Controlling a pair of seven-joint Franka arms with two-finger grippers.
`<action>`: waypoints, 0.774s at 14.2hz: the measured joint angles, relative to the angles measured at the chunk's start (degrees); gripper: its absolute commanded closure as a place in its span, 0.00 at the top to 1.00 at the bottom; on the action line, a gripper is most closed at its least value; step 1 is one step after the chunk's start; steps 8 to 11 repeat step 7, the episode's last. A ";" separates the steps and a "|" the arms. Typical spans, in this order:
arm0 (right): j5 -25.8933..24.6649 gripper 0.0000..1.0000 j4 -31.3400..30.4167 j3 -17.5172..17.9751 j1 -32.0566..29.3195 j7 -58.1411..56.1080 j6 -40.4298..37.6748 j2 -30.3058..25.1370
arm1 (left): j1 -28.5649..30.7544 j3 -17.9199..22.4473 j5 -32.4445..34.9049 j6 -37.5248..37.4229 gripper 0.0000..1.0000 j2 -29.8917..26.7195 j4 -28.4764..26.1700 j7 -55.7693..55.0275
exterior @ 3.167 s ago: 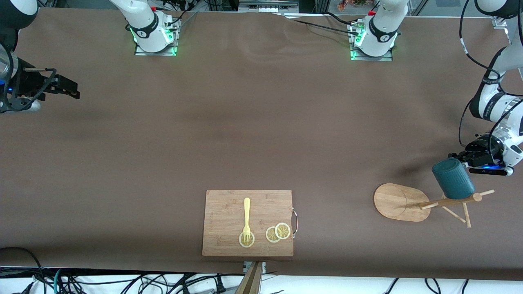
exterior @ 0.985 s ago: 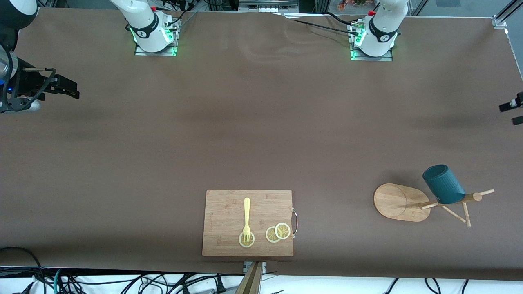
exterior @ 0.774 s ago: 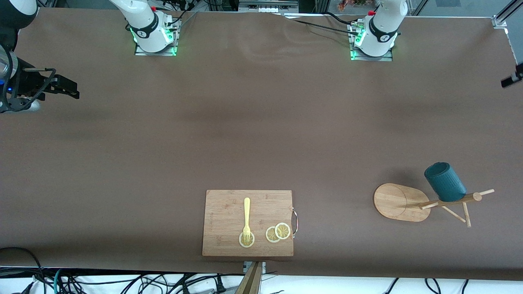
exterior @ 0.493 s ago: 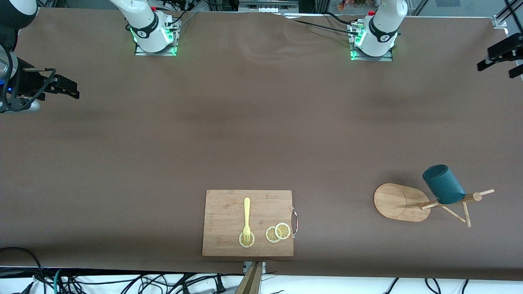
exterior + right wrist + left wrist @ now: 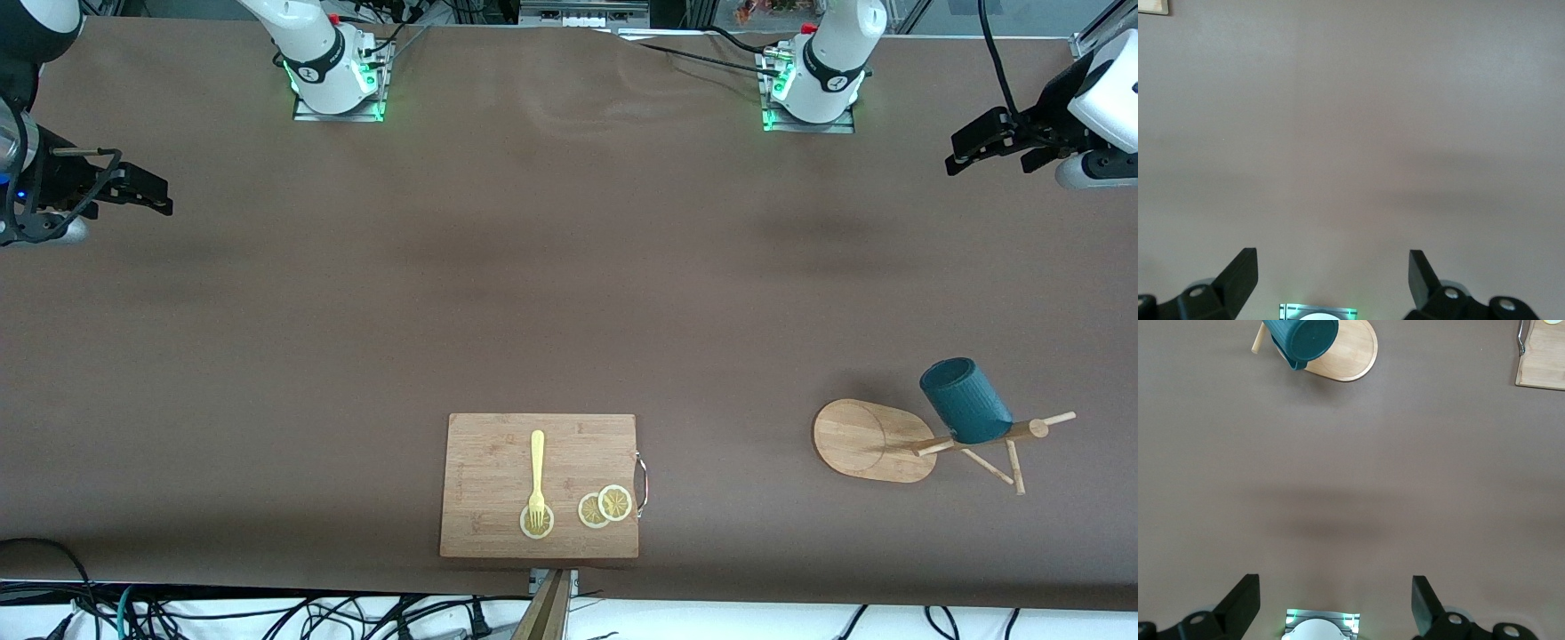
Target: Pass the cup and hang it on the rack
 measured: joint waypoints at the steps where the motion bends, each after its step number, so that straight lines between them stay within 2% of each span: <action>1: 0.00 1.00 0.00 0.00 0.00 0.00 0.00 0.00 | 0.08 0.18 0.00 0.11 1.00 0.12 0.00 0.00; 11: 0.00 1.00 0.00 0.00 0.00 0.00 0.00 0.00 | 0.20 0.32 0.00 0.13 1.00 0.35 0.10 -0.03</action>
